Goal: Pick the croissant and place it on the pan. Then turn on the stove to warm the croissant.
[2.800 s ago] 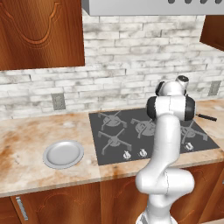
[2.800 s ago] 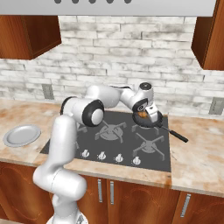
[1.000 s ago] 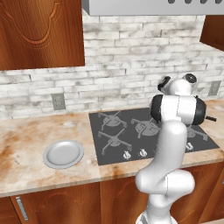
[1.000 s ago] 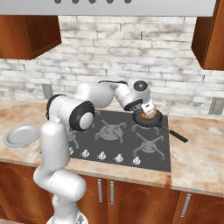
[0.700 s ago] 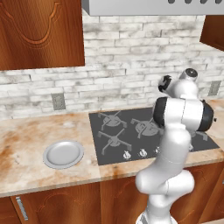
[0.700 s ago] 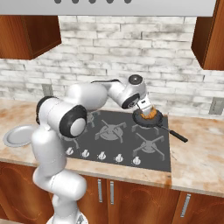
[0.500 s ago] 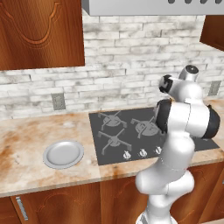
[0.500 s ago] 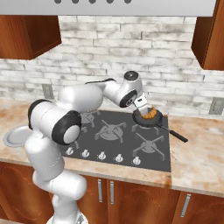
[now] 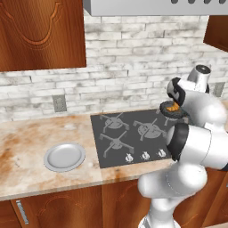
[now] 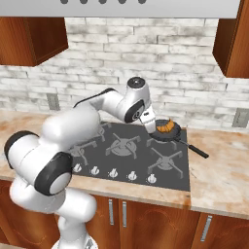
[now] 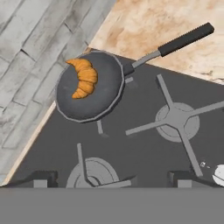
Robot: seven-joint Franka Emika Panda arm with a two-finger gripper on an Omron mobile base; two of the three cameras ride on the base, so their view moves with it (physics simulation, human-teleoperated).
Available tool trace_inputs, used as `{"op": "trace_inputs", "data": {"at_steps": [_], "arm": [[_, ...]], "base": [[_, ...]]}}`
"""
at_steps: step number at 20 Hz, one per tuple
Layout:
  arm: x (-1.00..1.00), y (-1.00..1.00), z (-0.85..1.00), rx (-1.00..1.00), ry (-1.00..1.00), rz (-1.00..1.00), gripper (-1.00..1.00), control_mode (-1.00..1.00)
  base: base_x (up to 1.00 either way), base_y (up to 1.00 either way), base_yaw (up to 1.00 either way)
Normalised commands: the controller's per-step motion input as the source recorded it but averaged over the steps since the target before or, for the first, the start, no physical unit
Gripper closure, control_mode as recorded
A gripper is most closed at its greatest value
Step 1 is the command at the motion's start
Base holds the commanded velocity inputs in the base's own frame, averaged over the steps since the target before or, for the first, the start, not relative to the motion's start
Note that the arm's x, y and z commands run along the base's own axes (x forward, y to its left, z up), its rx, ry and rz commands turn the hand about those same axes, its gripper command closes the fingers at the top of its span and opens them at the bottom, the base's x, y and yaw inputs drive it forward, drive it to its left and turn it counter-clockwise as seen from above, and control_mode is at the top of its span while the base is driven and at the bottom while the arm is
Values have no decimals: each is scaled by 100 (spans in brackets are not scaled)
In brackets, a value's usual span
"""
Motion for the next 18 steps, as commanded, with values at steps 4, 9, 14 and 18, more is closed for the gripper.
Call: {"op": "trace_inputs", "data": {"at_steps": [4,9,14,18], "arm": [[-72,26,9,1,0,0,-100,-100],[-57,28,1,0,1,0,-100,-100],[-40,24,0,0,7,0,-100,-100],[-25,13,0,0,11,0,-100,-100]], "base": [[0,0,0],[0,0,0],[0,0,0],[0,0,0]]}}
